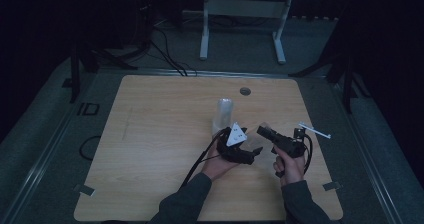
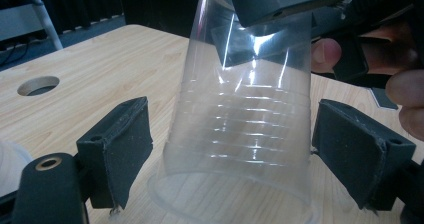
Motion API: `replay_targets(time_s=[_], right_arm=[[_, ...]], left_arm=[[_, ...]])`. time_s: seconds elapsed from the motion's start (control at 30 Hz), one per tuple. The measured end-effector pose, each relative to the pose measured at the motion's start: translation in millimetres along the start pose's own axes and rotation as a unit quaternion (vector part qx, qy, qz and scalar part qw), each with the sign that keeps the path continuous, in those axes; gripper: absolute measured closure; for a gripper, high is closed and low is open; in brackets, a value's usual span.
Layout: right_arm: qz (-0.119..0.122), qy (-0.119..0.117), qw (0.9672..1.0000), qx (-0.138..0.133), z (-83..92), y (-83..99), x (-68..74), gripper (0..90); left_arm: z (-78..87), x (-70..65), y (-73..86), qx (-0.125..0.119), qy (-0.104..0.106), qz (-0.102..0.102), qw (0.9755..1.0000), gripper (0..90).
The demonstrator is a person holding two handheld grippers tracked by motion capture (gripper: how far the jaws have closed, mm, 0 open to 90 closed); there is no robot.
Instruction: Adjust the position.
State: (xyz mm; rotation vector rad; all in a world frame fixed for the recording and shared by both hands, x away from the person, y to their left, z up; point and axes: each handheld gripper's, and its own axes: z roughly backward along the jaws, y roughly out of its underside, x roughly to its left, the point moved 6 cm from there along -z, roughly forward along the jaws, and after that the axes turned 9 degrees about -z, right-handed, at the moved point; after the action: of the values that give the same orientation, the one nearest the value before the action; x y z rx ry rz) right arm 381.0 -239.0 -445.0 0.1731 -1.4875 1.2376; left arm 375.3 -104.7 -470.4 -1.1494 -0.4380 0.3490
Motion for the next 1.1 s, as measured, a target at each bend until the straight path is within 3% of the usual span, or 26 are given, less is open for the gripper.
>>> replay_targets(time_s=[0.2, 0.43, 0.63, 1.1], right_arm=[[-0.014, -0.018, 0.9997, 0.003, -0.3, -0.4, 0.6, 41.0], [-0.010, -0.020, 0.9997, 0.002, 1.0, -1.6, 1.0, 40.7], [-0.014, -0.012, 0.9998, 0.002, 1.3, -1.6, -1.4, 37.0], [0.018, -0.012, 0.9997, 0.012, 4.3, -1.3, 4.4, 31.8]], left_arm=[[-0.9, -1.1, 0.5, 0.001, 0.001, -0.001, 1.0000, 16.6], [-0.6, -2.7, -0.2, 0.000, -0.003, -0.008, 1.0000, 26.6], [-0.7, -3.4, 0.8, 0.003, 0.003, -0.011, 0.9999, 27.7], [4.4, 0.4, 1.7, 0.004, 0.004, -0.010, 0.9999, 28.5]])
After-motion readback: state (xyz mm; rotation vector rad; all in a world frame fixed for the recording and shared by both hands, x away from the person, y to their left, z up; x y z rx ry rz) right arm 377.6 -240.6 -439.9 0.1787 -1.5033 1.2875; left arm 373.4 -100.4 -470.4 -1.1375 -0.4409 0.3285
